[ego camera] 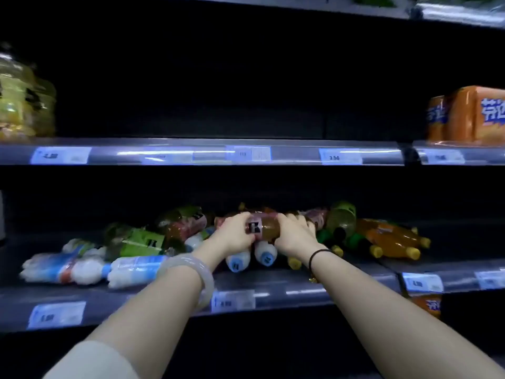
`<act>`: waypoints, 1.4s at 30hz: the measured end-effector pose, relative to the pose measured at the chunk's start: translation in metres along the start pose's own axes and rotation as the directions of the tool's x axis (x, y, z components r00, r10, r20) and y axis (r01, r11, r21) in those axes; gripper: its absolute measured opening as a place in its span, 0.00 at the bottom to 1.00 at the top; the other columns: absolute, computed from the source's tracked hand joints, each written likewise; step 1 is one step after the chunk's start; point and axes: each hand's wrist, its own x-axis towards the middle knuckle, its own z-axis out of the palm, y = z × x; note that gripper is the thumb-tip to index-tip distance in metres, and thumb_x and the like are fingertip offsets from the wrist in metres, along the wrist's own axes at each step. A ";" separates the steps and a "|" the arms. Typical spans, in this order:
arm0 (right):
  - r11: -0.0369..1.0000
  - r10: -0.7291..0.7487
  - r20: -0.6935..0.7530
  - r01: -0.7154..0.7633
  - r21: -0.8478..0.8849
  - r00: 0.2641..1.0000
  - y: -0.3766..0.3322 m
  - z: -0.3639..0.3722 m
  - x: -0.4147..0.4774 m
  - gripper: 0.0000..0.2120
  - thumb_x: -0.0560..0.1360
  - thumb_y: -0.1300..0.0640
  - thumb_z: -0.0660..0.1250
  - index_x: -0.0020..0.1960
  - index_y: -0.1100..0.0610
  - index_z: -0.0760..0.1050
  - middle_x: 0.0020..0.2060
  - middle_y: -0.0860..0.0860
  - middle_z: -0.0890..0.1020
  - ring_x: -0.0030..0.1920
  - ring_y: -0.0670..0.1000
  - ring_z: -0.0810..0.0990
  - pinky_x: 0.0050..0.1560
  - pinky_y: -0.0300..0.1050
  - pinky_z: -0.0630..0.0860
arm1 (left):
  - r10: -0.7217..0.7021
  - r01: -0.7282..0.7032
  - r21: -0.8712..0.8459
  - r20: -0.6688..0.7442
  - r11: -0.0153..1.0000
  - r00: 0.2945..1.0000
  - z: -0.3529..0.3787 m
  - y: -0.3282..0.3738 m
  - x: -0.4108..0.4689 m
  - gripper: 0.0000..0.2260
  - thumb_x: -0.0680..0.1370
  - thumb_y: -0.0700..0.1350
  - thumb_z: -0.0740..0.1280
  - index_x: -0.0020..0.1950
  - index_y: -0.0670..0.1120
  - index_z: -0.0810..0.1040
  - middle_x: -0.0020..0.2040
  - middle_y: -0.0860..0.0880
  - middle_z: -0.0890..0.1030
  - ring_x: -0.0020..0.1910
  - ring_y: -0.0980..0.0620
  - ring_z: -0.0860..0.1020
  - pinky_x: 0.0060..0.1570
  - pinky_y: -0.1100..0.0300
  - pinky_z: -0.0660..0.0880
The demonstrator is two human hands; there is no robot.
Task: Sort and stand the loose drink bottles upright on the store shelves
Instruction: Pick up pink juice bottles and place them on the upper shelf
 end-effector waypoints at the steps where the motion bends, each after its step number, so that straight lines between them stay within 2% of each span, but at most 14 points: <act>1: 0.998 0.018 0.020 -0.016 -0.053 1.000 0.002 0.003 0.014 0.21 0.72 0.55 0.63 0.64 0.54 0.68 0.63 0.56 0.73 0.67 0.61 0.67 0.66 0.56 0.61 | 0.009 -0.009 0.014 0.018 1.000 1.000 0.003 -0.008 0.019 0.19 0.73 0.41 0.64 0.65 0.43 0.72 0.60 0.42 0.79 0.59 0.43 0.77 0.55 0.56 0.73; 3: 0.992 0.024 0.085 -0.013 -0.129 0.996 0.008 0.011 0.038 0.20 0.72 0.55 0.63 0.63 0.54 0.70 0.62 0.56 0.75 0.65 0.60 0.69 0.65 0.54 0.63 | 0.004 -0.014 0.116 0.083 0.993 0.997 0.012 -0.019 0.052 0.18 0.74 0.42 0.64 0.64 0.44 0.72 0.59 0.42 0.79 0.58 0.42 0.78 0.55 0.54 0.74; 6: 0.999 0.003 0.182 0.007 -0.049 0.983 0.010 0.022 0.060 0.18 0.73 0.57 0.62 0.63 0.56 0.71 0.58 0.57 0.78 0.58 0.59 0.77 0.54 0.46 0.72 | -0.088 -0.005 0.337 0.259 0.941 0.962 0.025 -0.034 0.087 0.21 0.71 0.49 0.69 0.63 0.48 0.71 0.60 0.46 0.78 0.56 0.46 0.78 0.50 0.56 0.75; 10: 0.993 0.004 0.120 -0.018 0.117 0.993 0.028 0.018 0.091 0.18 0.72 0.62 0.60 0.59 0.52 0.76 0.57 0.56 0.80 0.57 0.59 0.79 0.51 0.43 0.75 | -0.073 -0.041 0.464 0.225 0.885 0.972 0.041 -0.052 0.115 0.28 0.66 0.53 0.72 0.64 0.49 0.71 0.61 0.48 0.76 0.60 0.46 0.75 0.57 0.51 0.74; 14: 0.999 0.025 0.225 -0.014 -0.049 0.974 0.058 0.001 0.103 0.25 0.74 0.63 0.59 0.68 0.47 0.69 0.65 0.55 0.76 0.62 0.57 0.76 0.55 0.42 0.73 | 0.012 -0.090 0.335 0.228 0.938 0.973 0.044 -0.058 0.125 0.27 0.62 0.55 0.75 0.58 0.53 0.72 0.55 0.52 0.78 0.52 0.48 0.78 0.48 0.57 0.75; 16: 0.998 -0.015 0.325 0.035 -0.055 0.945 0.064 -0.008 0.107 0.31 0.75 0.63 0.60 0.74 0.43 0.58 0.68 0.54 0.72 0.62 0.57 0.76 0.50 0.40 0.73 | 0.060 -0.093 0.171 0.189 0.981 0.980 0.043 -0.062 0.129 0.25 0.60 0.52 0.76 0.53 0.54 0.71 0.50 0.52 0.79 0.49 0.49 0.79 0.47 0.55 0.77; 19: 0.995 -0.017 0.360 0.051 -0.086 0.933 0.074 -0.014 0.124 0.41 0.74 0.64 0.61 0.75 0.39 0.43 0.71 0.55 0.66 0.60 0.59 0.76 0.51 0.49 0.80 | 0.111 -0.115 0.021 0.134 0.993 0.985 0.043 -0.061 0.133 0.23 0.58 0.49 0.77 0.47 0.52 0.70 0.45 0.51 0.80 0.46 0.48 0.80 0.48 0.52 0.78; 22: 0.935 0.076 0.379 0.067 -0.350 0.922 0.096 -0.004 0.125 0.45 0.73 0.65 0.62 0.76 0.42 0.35 0.78 0.52 0.51 0.76 0.59 0.56 0.71 0.58 0.62 | 0.125 -0.124 -0.017 0.112 0.992 0.986 0.042 -0.056 0.131 0.24 0.57 0.47 0.77 0.48 0.51 0.70 0.46 0.48 0.79 0.47 0.48 0.79 0.47 0.52 0.78; 24: 0.887 0.019 0.389 0.164 -0.432 0.921 0.107 0.009 0.118 0.45 0.72 0.65 0.63 0.76 0.42 0.39 0.78 0.49 0.45 0.78 0.56 0.45 0.75 0.61 0.47 | 0.141 -0.136 -0.071 0.080 0.988 0.987 0.042 -0.054 0.129 0.24 0.57 0.45 0.76 0.48 0.49 0.69 0.45 0.47 0.79 0.46 0.46 0.78 0.45 0.51 0.78; 28: 0.921 -0.177 0.284 0.261 -0.289 0.942 0.118 0.021 0.115 0.38 0.71 0.63 0.64 0.76 0.45 0.51 0.77 0.49 0.54 0.77 0.53 0.50 0.74 0.62 0.46 | 0.181 -0.172 -0.119 0.065 0.978 0.981 0.045 -0.050 0.120 0.24 0.57 0.47 0.75 0.50 0.51 0.70 0.44 0.49 0.79 0.45 0.48 0.79 0.45 0.49 0.77; 30: 0.939 -0.229 0.225 0.275 -0.204 0.947 0.124 0.023 0.114 0.38 0.71 0.60 0.67 0.75 0.46 0.53 0.75 0.51 0.60 0.76 0.54 0.57 0.74 0.59 0.54 | 0.212 -0.207 -0.129 0.027 0.970 0.977 0.049 -0.048 0.116 0.25 0.57 0.50 0.74 0.51 0.54 0.71 0.45 0.51 0.79 0.47 0.49 0.79 0.48 0.51 0.76; 33: 0.949 -0.273 -0.002 0.270 0.163 0.962 0.130 0.029 0.098 0.36 0.67 0.59 0.72 0.71 0.50 0.61 0.64 0.54 0.75 0.64 0.55 0.74 0.62 0.44 0.70 | 0.212 -0.225 -0.336 -0.075 0.915 0.974 0.053 -0.042 0.110 0.23 0.63 0.39 0.76 0.52 0.52 0.72 0.46 0.52 0.80 0.45 0.56 0.78 0.45 0.59 0.75; 37: 0.797 -0.163 -0.306 0.308 0.520 0.938 0.114 0.037 0.058 0.31 0.63 0.58 0.76 0.59 0.45 0.65 0.49 0.42 0.79 0.51 0.41 0.79 0.50 0.27 0.72 | 0.179 -0.254 -0.457 -0.201 0.853 0.963 0.059 -0.023 0.087 0.23 0.63 0.40 0.76 0.52 0.54 0.72 0.46 0.54 0.80 0.43 0.60 0.79 0.43 0.64 0.76; 42: 0.557 -0.052 -0.476 0.421 0.715 0.878 0.083 0.021 0.020 0.24 0.63 0.56 0.77 0.53 0.51 0.69 0.43 0.48 0.81 0.45 0.46 0.81 0.45 0.38 0.77 | 0.185 -0.345 -0.468 -0.354 0.814 0.917 0.048 0.000 0.045 0.22 0.62 0.41 0.79 0.49 0.52 0.73 0.41 0.54 0.82 0.41 0.64 0.79 0.40 0.71 0.73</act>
